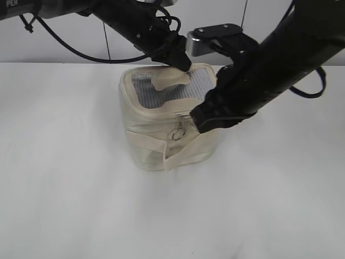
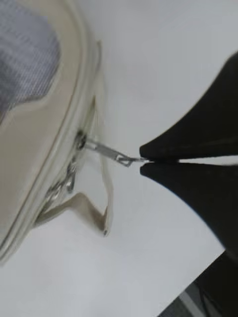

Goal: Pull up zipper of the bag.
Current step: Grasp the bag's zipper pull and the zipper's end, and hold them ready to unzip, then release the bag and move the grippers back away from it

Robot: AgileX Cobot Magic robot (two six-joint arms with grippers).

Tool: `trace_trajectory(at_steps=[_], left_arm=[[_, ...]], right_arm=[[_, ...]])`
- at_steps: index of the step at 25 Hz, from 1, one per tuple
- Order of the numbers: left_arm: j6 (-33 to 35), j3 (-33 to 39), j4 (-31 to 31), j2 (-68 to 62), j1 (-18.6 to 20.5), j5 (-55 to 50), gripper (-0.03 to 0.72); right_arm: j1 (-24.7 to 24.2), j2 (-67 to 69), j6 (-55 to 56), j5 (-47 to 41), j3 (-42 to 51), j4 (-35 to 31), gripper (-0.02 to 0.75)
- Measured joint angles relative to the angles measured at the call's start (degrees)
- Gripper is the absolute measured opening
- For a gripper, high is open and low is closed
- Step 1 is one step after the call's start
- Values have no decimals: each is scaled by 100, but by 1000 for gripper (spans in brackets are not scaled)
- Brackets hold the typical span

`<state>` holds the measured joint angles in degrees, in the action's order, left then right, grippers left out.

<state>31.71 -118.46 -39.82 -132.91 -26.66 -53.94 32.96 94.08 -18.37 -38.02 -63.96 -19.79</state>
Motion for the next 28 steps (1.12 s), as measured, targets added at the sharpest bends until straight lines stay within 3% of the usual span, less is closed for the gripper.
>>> trace_trajectory(at_steps=[6,9,13,16,19,21,28], left_arm=[[5,5,-83,0,0,-32,27],[17,5,-104,-4,0,-83,27],[19,5,-108,-4,0,-91,27],[19,5,-110,-4,0,-91,76],[13,-6,-147,-4,10,-113,224],[-67,-8,-147,-4,23,-203,292],[-284,412,-23,671,27,-298,265]], right_arm=[[632,629,-884,485,-391,-1131,8],[931,919,-988,543,-641,-1148,8],[849,922,-296,198,-710,-663,13],[633,903,576,-371,-710,140,117],[247,680,835,-757,-704,525,330],[14,417,870,-811,-644,601,410],[-372,-1177,1070,-846,649,605,433]])
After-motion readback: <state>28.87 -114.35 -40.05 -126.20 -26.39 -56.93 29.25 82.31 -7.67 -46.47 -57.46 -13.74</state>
